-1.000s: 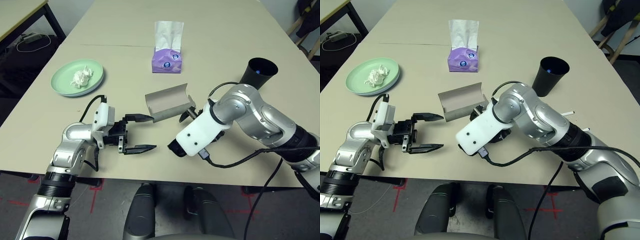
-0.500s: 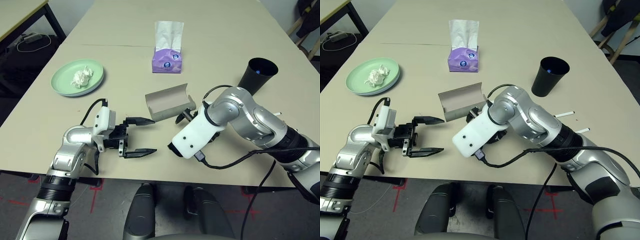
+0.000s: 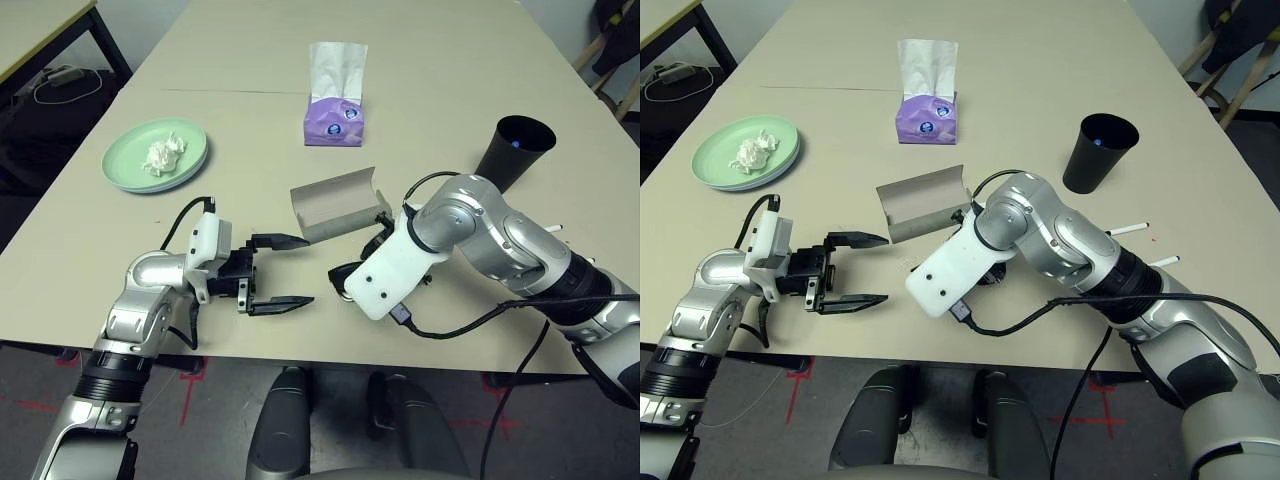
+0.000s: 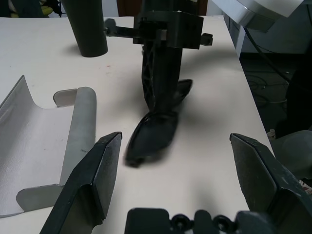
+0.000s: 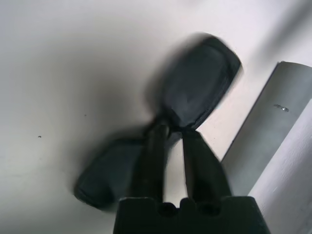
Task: Organize and tidy the items on the table.
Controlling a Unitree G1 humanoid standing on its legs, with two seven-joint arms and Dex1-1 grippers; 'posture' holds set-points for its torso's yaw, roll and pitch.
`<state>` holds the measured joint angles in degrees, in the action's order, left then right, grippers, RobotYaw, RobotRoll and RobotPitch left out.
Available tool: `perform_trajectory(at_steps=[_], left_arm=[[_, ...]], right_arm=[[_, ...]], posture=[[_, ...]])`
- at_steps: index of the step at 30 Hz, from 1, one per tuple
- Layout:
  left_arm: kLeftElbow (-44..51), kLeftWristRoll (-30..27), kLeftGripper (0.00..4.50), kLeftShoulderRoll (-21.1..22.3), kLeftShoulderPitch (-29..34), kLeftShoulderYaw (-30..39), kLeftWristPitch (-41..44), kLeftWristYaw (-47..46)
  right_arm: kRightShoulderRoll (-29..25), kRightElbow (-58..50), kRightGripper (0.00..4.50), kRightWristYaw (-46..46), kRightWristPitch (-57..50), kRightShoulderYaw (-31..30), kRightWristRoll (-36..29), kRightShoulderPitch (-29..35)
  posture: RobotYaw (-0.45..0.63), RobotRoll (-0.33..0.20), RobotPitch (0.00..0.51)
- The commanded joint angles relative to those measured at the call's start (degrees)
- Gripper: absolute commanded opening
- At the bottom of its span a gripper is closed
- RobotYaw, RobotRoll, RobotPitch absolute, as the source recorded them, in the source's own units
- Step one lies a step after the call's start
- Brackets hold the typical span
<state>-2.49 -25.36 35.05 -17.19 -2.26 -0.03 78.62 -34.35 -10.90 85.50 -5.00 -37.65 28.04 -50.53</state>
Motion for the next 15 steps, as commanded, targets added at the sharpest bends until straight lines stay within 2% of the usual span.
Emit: perform_trajectory(at_steps=[1,10,14,15], left_arm=[[1.26,0.81,4.5,0.33,0.5,-0.86,-1.25,0.42],[-0.16,1.07,4.5,0.09,-0.71,-1.07,-1.76,0.75],[-0.38,1.1,4.5,-0.01,-1.14,-1.17,-1.77,0.79],[-0.38,1.1,4.5,0.01,-1.13,-1.17,-1.79,0.82]], right_arm=[[0.11,0.04,0.02,0.89,0.17,0.0,-1.08,0.09],[-1.64,-0.44,0.02,2.79,-1.2,2.6,-3.98,-2.04],[-1.12,-1.28,0.02,3.31,-6.35,2.92,-4.0,-1.3],[-0.78,-1.45,0.24,3.54,-9.49,3.21,-4.28,-0.82]], posture=[[0.23,0.0,0.177],[0.21,0.0,0.167],[0.21,0.0,0.167],[0.21,0.0,0.167]])
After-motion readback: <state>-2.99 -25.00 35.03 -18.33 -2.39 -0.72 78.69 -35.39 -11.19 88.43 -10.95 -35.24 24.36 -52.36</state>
